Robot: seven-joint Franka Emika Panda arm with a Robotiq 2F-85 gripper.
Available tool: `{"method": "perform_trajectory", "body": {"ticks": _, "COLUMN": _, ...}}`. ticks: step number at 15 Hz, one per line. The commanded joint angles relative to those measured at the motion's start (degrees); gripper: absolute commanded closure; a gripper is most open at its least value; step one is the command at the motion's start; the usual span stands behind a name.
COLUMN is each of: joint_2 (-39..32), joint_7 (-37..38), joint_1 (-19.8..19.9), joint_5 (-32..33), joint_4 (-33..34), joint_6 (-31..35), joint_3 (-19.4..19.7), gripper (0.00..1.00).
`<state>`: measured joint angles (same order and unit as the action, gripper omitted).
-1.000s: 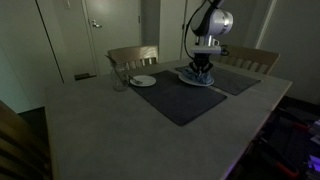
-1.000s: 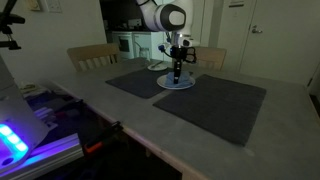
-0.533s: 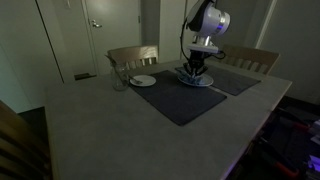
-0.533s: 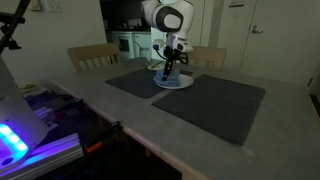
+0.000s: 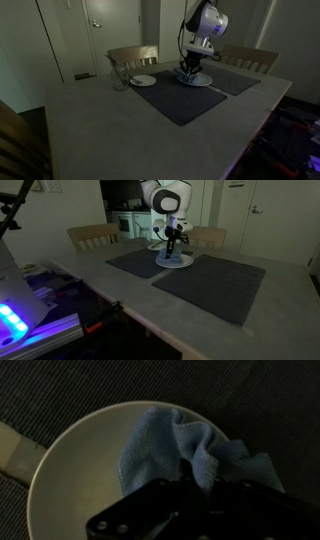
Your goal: Use the blue towel to wipe the plate
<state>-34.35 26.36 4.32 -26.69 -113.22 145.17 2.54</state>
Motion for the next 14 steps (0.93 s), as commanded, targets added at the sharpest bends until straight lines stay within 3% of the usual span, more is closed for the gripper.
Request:
{"method": "perform_trajectory", "body": {"ticks": 1, "joint_2": -2.70, "joint_7": -0.42, "joint_1": -0.89, "joint_5": 0.61, "joint_4": 0.52, "joint_6": 7.44, "joint_3": 0.87, "gripper": 0.98}}
{"method": "perform_trajectory", "body": {"ticks": 6, "joint_2": -2.52, "joint_7": 1.30, "joint_1": -2.28, "joint_5": 4.30, "joint_4": -0.82, "joint_6": 11.81, "joint_3": 4.01, "gripper": 0.98}}
{"method": "perform_trajectory", "body": {"ticks": 12, "joint_2": -2.41, "joint_7": 11.45, "joint_1": -9.70, "joint_5": 17.83, "joint_4": -2.65, "joint_6": 9.60, "joint_3": 15.47, "gripper": 0.98}}
{"method": "perform_trajectory", "body": {"ticks": 14, "joint_2": -2.04, "joint_7": 13.92, "joint_1": -10.90, "joint_5": 21.37, "joint_4": -3.04, "joint_6": 6.50, "joint_3": 17.07, "gripper": 0.98}}
